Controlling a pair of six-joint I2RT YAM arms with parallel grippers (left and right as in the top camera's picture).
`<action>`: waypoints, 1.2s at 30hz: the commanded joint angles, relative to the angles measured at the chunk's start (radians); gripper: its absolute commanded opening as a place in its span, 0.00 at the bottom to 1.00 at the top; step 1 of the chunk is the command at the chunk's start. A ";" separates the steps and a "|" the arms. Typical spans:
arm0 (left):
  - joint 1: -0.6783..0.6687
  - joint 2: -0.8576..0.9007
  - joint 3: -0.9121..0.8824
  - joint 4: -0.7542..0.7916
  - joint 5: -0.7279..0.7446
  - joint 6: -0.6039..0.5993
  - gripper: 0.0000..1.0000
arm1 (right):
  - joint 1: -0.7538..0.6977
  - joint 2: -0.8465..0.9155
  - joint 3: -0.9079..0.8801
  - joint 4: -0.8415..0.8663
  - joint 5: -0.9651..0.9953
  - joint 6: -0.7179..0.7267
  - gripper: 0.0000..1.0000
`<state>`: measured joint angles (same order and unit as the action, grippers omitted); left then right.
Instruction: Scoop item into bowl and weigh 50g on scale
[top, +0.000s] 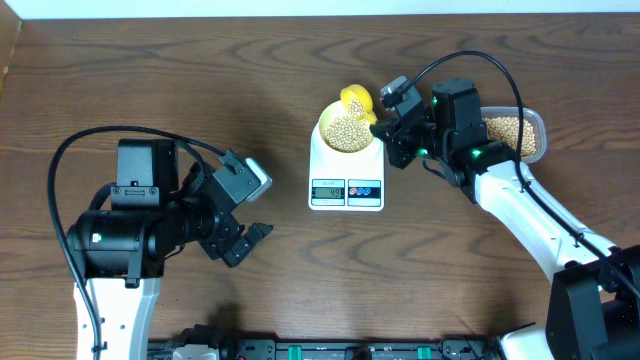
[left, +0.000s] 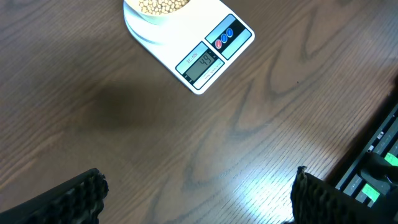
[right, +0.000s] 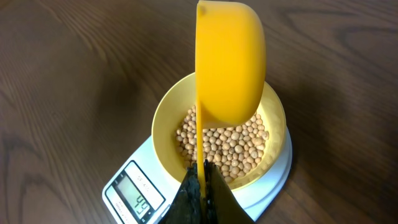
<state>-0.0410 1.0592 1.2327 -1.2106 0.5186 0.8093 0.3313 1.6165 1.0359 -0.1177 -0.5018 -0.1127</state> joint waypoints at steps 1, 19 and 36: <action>0.003 -0.001 0.002 -0.003 0.013 0.005 0.96 | -0.004 0.007 -0.001 0.003 -0.013 0.030 0.01; 0.003 -0.001 0.002 -0.003 0.013 0.005 0.96 | -0.018 0.007 -0.001 0.003 0.025 0.044 0.01; 0.003 -0.002 0.002 -0.003 0.013 0.005 0.96 | -0.029 0.007 -0.001 0.006 0.023 0.056 0.01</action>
<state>-0.0410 1.0592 1.2327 -1.2106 0.5186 0.8093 0.3134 1.6169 1.0359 -0.1150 -0.4999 -0.0589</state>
